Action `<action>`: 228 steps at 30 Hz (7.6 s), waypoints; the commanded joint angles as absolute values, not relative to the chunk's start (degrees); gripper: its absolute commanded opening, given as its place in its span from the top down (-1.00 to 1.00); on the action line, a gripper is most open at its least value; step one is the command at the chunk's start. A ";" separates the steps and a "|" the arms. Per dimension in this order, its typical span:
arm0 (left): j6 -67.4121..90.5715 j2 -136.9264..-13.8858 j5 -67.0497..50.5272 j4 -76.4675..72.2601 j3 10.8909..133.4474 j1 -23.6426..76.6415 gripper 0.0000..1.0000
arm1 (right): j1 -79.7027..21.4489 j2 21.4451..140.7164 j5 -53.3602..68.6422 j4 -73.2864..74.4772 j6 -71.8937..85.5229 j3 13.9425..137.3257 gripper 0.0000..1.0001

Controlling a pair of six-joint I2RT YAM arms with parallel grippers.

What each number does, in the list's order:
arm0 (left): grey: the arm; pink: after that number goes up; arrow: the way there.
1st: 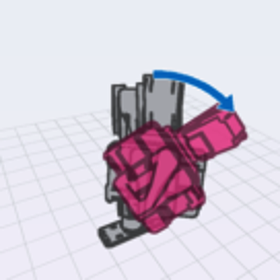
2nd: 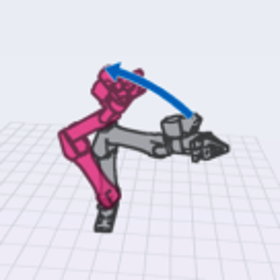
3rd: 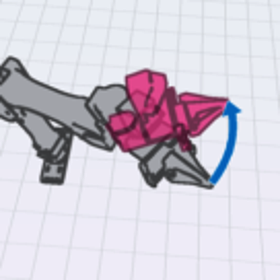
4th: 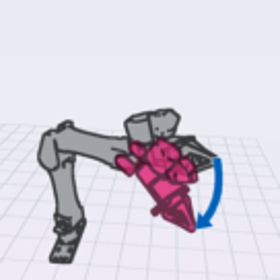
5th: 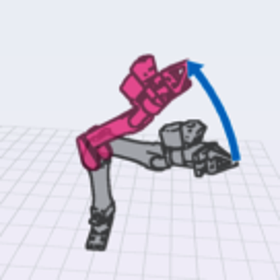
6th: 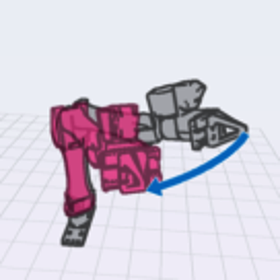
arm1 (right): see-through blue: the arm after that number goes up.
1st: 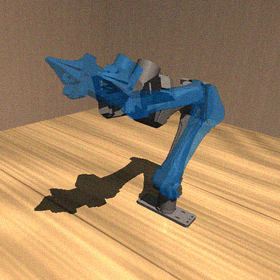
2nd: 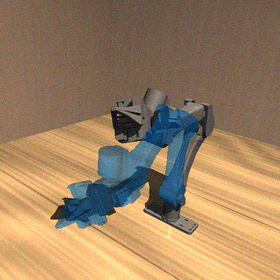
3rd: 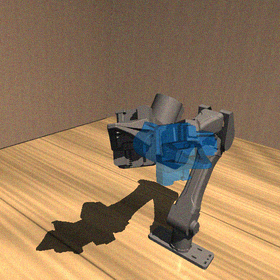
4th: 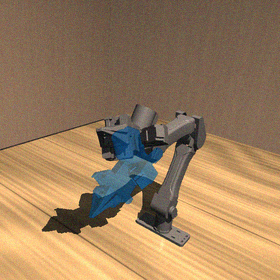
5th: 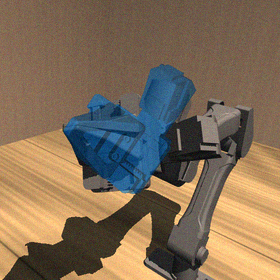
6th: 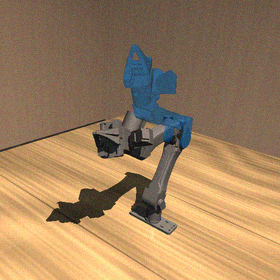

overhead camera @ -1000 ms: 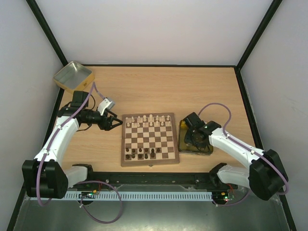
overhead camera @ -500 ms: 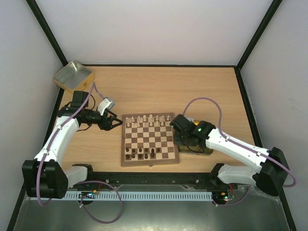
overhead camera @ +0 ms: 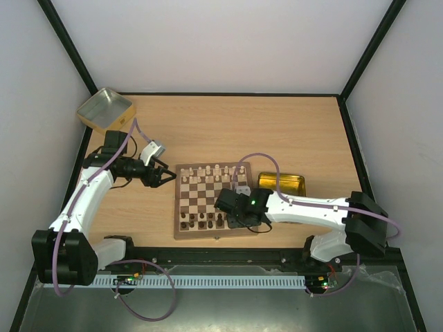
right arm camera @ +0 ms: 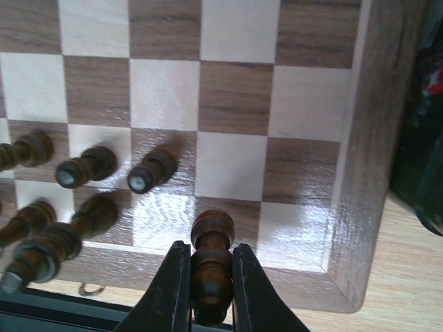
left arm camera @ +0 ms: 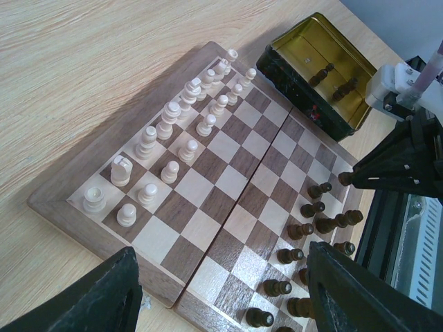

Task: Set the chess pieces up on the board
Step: Place the chess piece on the chessboard, then pick up the chess piece from the storage box, then place the chess piece on the chessboard, then pick up the chess piece from the storage box.

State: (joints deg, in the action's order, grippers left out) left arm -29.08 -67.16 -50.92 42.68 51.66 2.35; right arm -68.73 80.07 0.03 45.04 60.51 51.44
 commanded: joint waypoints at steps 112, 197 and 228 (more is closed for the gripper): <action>-29.83 -67.76 -51.84 43.11 51.24 2.90 -0.32 | -37.04 70.84 -4.67 47.52 47.34 50.00 0.96; -29.88 -67.75 -51.81 43.15 51.24 3.51 -0.32 | -36.37 66.99 -12.67 50.32 53.14 44.72 0.37; -30.56 -67.76 -52.28 43.59 51.33 4.75 -0.32 | -20.14 74.13 -1.19 39.77 48.12 37.52 0.61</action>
State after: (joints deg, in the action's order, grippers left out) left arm -29.41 -68.14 -50.98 42.74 51.66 4.56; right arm -20.93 72.97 -0.47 41.12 47.97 38.22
